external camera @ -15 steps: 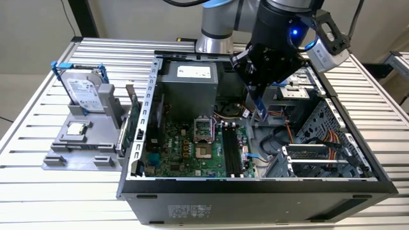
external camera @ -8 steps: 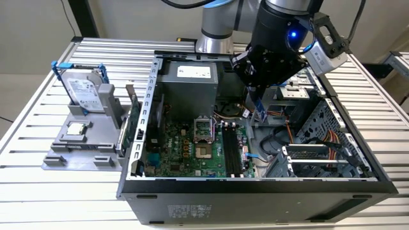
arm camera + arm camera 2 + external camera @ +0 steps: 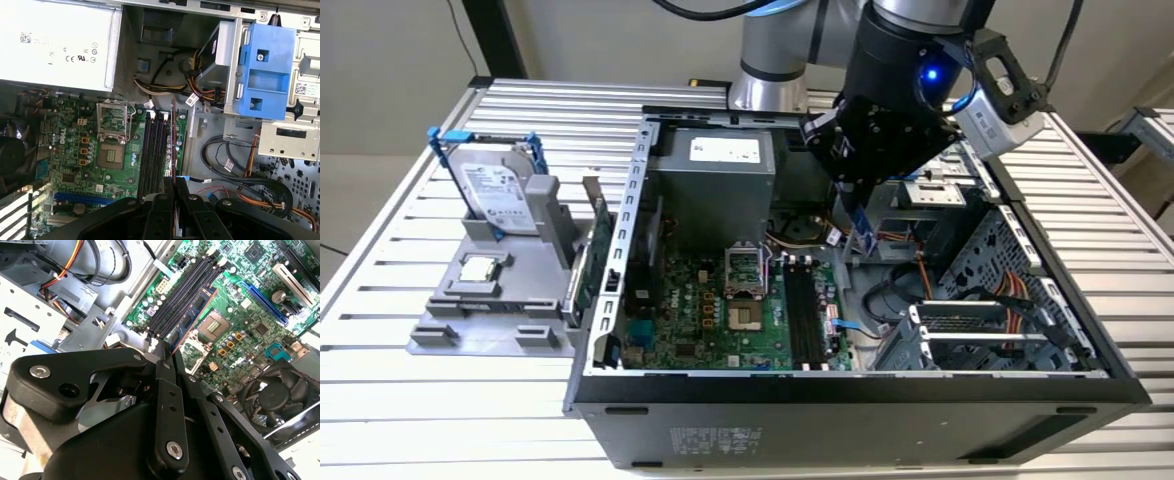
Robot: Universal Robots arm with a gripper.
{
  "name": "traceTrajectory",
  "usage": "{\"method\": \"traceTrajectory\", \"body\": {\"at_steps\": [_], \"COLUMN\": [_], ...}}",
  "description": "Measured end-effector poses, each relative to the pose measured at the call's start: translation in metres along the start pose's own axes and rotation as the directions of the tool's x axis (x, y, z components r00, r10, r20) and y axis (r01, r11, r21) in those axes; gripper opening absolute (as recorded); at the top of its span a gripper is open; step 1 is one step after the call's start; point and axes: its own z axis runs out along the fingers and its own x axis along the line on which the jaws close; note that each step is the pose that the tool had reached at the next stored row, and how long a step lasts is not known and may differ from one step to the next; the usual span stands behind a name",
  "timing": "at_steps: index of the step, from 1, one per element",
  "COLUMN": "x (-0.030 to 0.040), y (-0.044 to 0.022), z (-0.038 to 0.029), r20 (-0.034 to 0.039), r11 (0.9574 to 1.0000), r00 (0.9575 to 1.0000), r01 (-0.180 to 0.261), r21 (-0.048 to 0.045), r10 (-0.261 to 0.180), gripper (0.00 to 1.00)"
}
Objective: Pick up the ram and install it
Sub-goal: 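Insert the ram into the slot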
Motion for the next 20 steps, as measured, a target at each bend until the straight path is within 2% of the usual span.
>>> {"method": "traceTrajectory", "body": {"at_steps": [9,20], "x": [0.0,0.0001], "y": [0.0,-0.0002], "z": [0.0013,0.0103], "r20": [0.0001,0.0], "r11": [1.0,1.0], "r00": [1.0,1.0], "r01": [0.0,0.0], "r21": [-0.0002,0.0002], "r10": [0.0,0.0], "gripper": [0.0,0.0]}}
